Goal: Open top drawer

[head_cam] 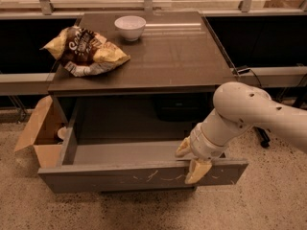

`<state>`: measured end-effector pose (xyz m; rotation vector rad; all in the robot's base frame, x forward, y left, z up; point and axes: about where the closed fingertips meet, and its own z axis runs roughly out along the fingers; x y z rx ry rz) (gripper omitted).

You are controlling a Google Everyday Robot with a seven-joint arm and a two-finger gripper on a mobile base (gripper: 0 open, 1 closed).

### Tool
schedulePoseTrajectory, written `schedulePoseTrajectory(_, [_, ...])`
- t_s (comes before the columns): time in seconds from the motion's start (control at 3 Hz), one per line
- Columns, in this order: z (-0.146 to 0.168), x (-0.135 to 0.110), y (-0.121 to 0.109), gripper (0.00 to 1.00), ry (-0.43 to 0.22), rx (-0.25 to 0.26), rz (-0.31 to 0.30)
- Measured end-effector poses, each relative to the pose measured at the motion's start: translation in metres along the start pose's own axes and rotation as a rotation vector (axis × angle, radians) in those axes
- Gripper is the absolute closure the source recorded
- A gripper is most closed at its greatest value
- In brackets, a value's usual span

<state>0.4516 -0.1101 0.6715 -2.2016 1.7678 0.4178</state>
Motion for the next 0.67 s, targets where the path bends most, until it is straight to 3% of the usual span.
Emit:
schedulePoseTrajectory(0.33, [-0.034,-0.003,-0.008,0.0,-0.041,0.029,-0.062])
schedulePoseTrajectory(0.67, [-0.078,-0.011,-0.012,0.0,-0.029,0.065,-0.119])
